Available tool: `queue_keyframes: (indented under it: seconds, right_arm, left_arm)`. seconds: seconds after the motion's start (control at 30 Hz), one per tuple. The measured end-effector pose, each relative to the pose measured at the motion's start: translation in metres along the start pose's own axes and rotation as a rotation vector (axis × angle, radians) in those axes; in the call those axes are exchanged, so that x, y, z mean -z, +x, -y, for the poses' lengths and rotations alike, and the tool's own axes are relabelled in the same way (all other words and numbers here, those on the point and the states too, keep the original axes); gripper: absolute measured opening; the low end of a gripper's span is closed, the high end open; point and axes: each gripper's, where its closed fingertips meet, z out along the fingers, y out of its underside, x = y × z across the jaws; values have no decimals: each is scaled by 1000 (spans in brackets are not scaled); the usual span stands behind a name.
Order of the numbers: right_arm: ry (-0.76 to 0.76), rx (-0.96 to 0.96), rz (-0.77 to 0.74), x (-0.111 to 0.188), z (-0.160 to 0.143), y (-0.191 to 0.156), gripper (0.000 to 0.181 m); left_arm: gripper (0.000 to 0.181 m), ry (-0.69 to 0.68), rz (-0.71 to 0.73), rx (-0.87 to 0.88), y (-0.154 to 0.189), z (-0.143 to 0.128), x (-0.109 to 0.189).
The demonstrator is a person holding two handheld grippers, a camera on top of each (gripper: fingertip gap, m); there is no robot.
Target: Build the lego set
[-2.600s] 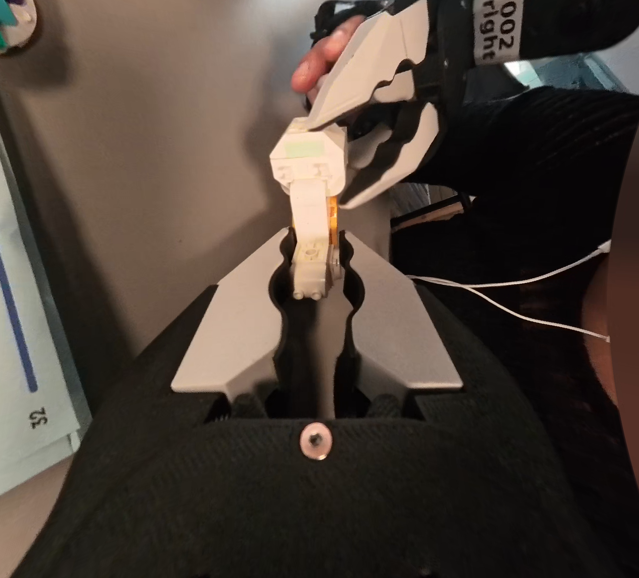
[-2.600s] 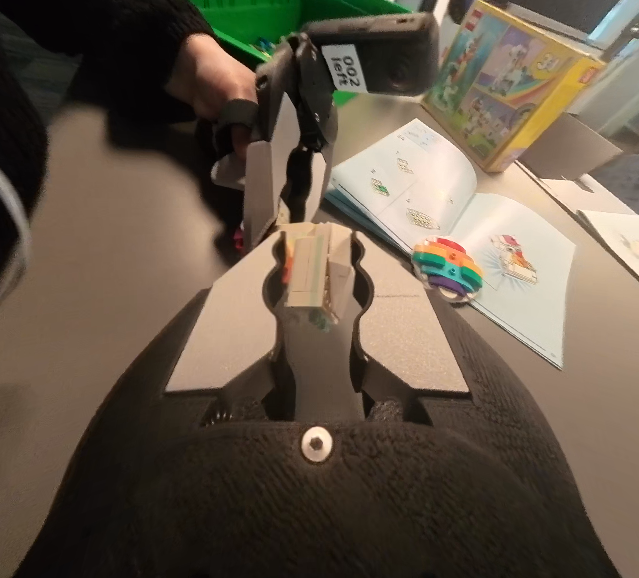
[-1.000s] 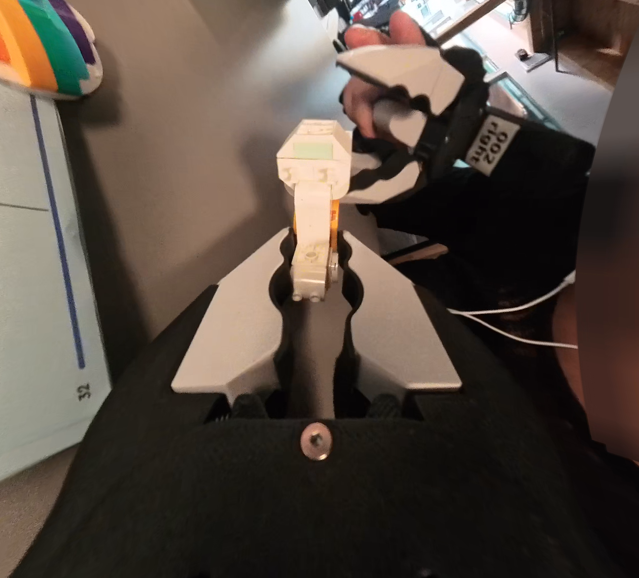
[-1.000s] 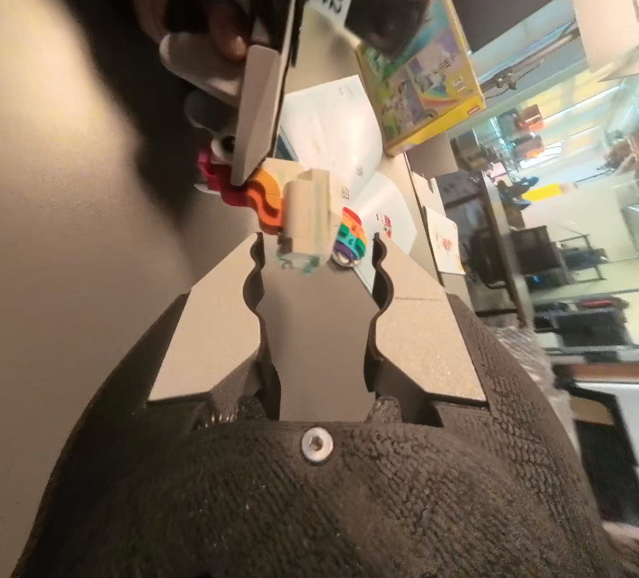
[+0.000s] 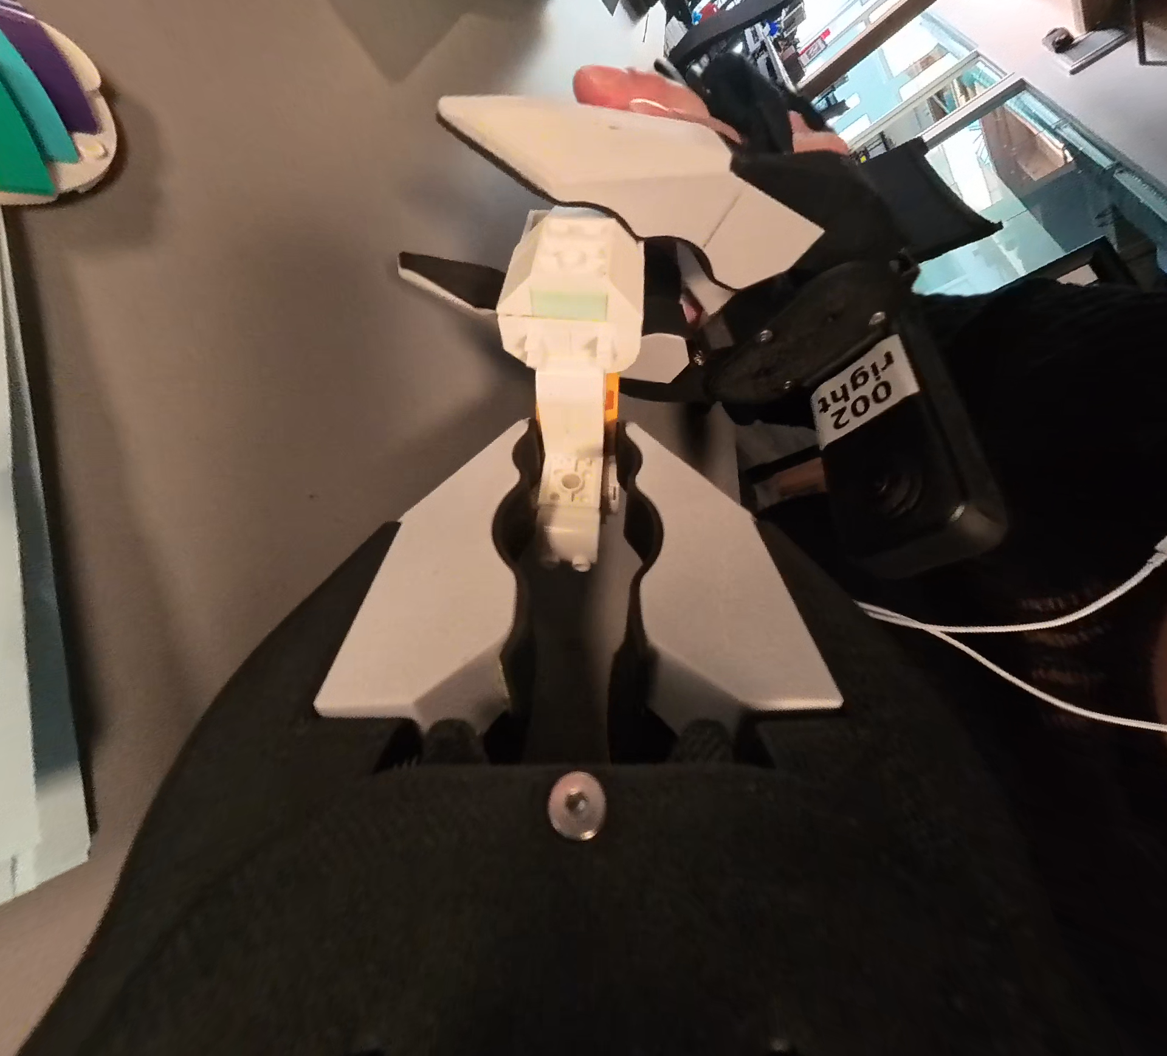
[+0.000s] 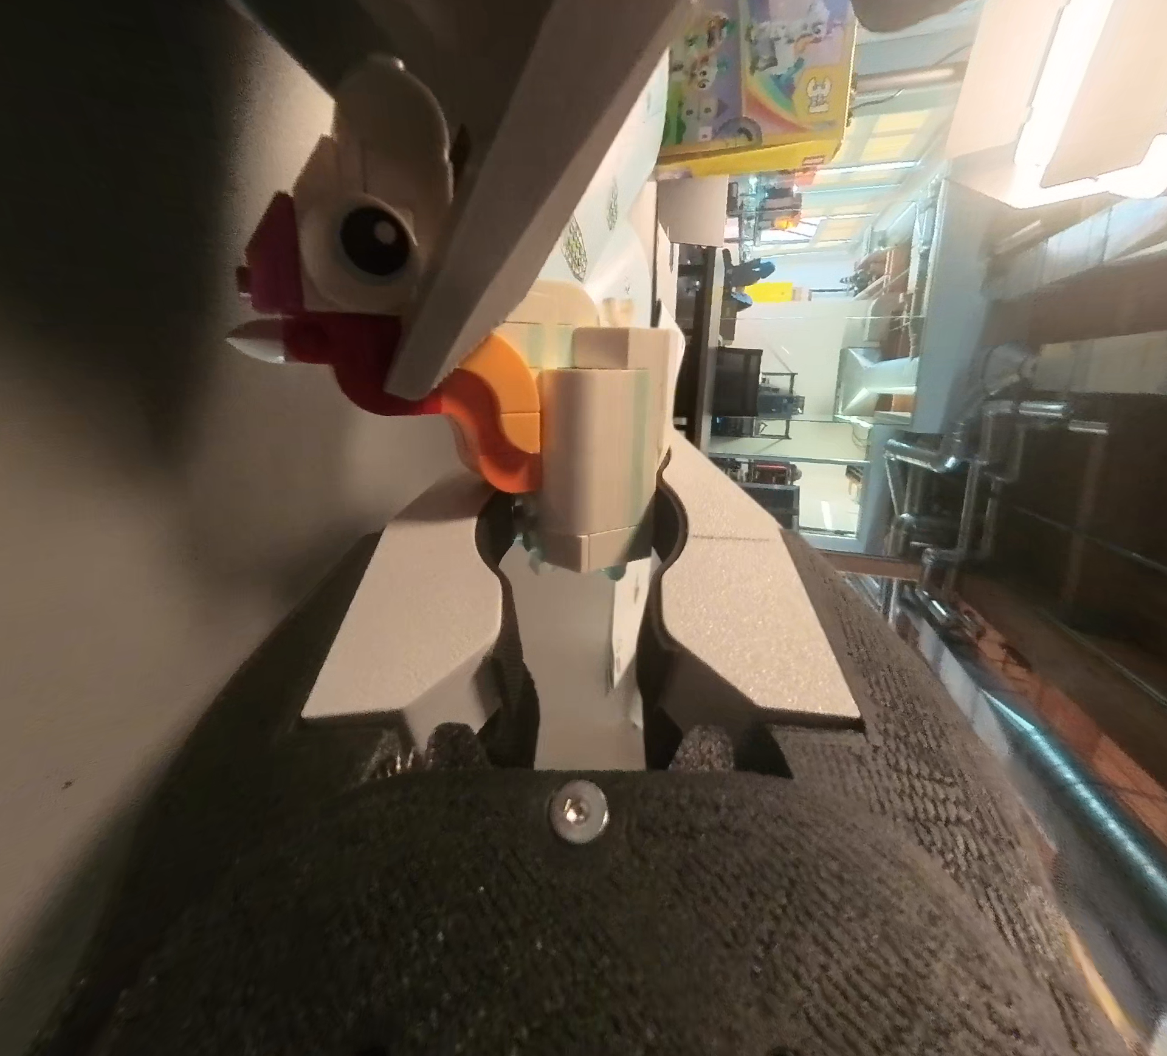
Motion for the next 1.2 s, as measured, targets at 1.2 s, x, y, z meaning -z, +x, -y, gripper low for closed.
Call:
queue_keyframes:
  seconds: [1.2]
  right_arm:
    - [112, 0, -111, 5, 4, 29, 36]
  left_arm:
    - [57, 128, 478, -872, 9, 51, 30]
